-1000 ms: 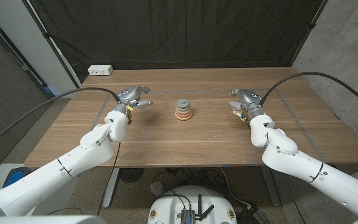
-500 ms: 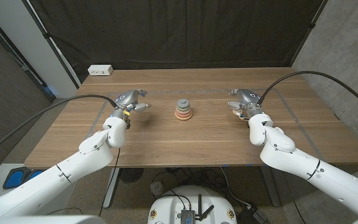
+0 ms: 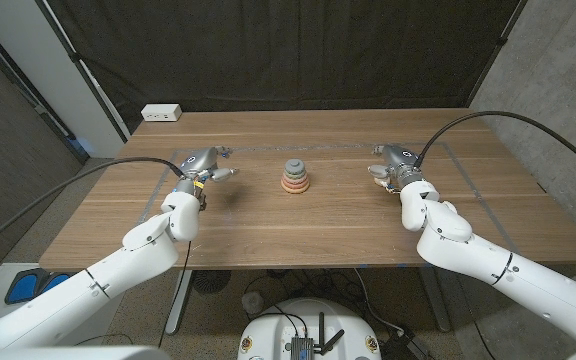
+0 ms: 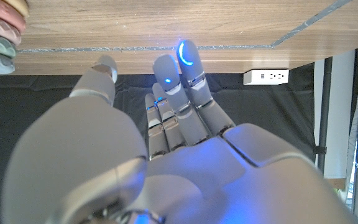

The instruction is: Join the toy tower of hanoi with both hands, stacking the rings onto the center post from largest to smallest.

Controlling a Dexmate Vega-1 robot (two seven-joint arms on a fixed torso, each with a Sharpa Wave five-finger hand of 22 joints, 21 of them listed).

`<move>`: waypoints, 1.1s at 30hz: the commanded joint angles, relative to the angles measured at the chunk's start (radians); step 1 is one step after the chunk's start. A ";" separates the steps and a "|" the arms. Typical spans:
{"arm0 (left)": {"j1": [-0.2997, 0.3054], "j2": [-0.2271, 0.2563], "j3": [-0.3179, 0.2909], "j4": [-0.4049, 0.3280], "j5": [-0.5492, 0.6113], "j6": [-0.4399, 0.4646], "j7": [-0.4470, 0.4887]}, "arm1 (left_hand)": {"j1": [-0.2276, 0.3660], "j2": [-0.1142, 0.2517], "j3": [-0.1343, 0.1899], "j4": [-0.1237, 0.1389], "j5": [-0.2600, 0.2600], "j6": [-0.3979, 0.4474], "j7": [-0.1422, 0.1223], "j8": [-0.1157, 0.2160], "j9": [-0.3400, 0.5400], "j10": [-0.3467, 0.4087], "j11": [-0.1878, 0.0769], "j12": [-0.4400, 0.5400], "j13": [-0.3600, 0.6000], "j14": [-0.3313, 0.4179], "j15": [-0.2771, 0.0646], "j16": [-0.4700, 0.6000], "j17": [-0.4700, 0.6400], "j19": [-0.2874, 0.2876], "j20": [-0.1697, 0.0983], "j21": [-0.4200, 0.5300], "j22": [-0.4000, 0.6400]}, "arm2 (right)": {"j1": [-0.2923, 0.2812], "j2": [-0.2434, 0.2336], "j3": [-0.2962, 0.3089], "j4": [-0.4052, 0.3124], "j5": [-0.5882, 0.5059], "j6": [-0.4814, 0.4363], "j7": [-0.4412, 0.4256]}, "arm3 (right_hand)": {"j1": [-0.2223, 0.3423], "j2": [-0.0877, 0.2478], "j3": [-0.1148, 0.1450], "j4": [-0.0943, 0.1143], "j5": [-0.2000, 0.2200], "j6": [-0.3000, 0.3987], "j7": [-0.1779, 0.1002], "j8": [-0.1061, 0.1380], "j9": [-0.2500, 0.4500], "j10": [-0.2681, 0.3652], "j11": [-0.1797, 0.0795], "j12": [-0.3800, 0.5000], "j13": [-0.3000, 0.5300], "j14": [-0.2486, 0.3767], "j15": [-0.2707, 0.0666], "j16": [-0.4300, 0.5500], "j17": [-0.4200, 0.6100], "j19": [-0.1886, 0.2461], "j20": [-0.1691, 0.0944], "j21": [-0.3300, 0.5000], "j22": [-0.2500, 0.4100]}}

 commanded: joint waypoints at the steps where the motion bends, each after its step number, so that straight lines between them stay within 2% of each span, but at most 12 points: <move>1: 0.023 0.019 -0.019 -0.033 -0.017 0.033 0.015 | -0.009 0.007 0.007 -0.001 0.005 0.007 0.001 0.000 0.002 0.009 0.000 -0.002 0.003 0.000 -0.035 0.000 0.002 0.007 -0.118 -0.001 0.002 | 0.035 -0.018 -0.031 -0.002 -0.002 -0.066 0.052 | -0.001 -0.010 -0.011 0.000 -0.006 -0.017 0.003 -0.010 0.002 -0.005 -0.001 0.001 0.001 0.001 -0.058 0.000 0.004 -0.009 -0.091 0.001 0.003; 17: 0.038 0.041 -0.023 -0.058 -0.038 0.047 0.002 | -0.006 0.014 0.016 -0.005 0.007 0.013 0.001 0.000 0.003 0.014 0.000 -0.003 0.005 0.001 -0.035 0.002 0.007 0.005 -0.120 -0.002 0.002 | 0.128 -0.023 -0.126 0.012 -0.017 -0.174 0.159 | -0.004 -0.021 -0.030 0.002 -0.023 -0.024 0.005 -0.004 -0.001 -0.032 0.009 0.002 -0.008 -0.020 -0.058 -0.027 -0.016 -0.029 -0.091 -0.007 -0.001; 33: 0.036 0.062 -0.018 -0.075 -0.043 0.060 -0.019 | -0.013 0.018 0.027 -0.005 0.010 0.028 -0.004 0.000 0.005 0.029 -0.007 -0.002 0.009 0.000 -0.035 0.001 0.007 0.005 -0.118 -0.003 0.004 | 0.200 -0.013 -0.198 0.057 0.000 -0.206 0.203 | 0.001 -0.026 -0.049 0.002 -0.041 -0.068 0.017 -0.010 0.001 -0.045 0.013 0.005 -0.017 -0.034 -0.058 -0.044 -0.033 -0.039 -0.091 -0.013 -0.004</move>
